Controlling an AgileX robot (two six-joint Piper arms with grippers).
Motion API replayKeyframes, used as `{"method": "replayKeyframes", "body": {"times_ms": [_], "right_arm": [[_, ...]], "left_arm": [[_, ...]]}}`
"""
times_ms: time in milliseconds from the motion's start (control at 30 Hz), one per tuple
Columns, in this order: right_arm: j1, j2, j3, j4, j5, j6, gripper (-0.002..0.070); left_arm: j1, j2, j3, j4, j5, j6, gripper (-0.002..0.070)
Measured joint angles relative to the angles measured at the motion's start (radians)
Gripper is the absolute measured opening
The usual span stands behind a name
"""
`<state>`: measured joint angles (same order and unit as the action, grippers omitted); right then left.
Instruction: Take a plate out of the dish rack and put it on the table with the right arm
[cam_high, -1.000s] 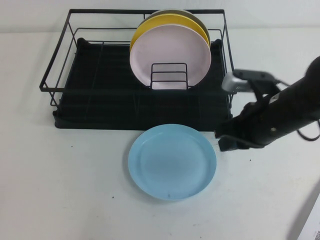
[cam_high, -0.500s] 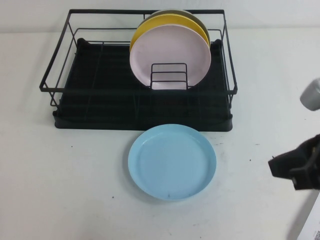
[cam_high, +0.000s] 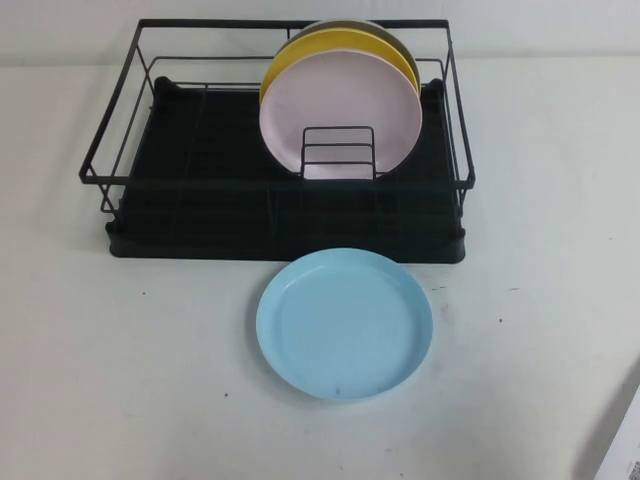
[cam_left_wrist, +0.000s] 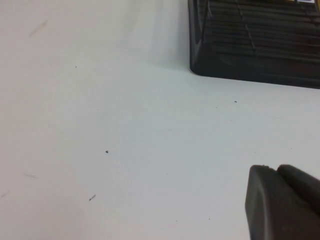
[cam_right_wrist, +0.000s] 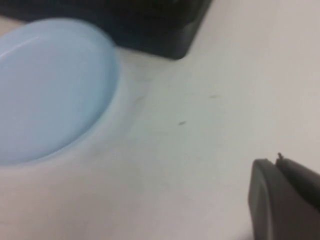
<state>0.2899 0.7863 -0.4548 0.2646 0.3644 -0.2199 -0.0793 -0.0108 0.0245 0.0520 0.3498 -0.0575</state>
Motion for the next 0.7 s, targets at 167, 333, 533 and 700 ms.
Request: {"method": "replayKeyframes", "body": {"times_ms": [167, 333, 533, 700], "right_arm": [[-0.154, -0.263, 0.245, -0.026, -0.218, -0.002, -0.0018], [-0.236, -0.508, 0.428, -0.028, -0.272, -0.002, -0.0018], [-0.254, -0.746, 0.480, -0.029, -0.210, -0.002, -0.0018], [-0.254, -0.794, 0.484, -0.031, -0.165, -0.002, -0.0018]], "left_arm": [[0.000, 0.000, 0.000, 0.000, 0.000, 0.000, -0.0004], [0.000, 0.000, 0.000, 0.000, 0.000, 0.000, -0.0004], [0.000, 0.000, 0.000, 0.000, 0.000, 0.000, -0.0004], [0.000, 0.000, 0.000, 0.000, 0.000, 0.000, -0.0004]]}}
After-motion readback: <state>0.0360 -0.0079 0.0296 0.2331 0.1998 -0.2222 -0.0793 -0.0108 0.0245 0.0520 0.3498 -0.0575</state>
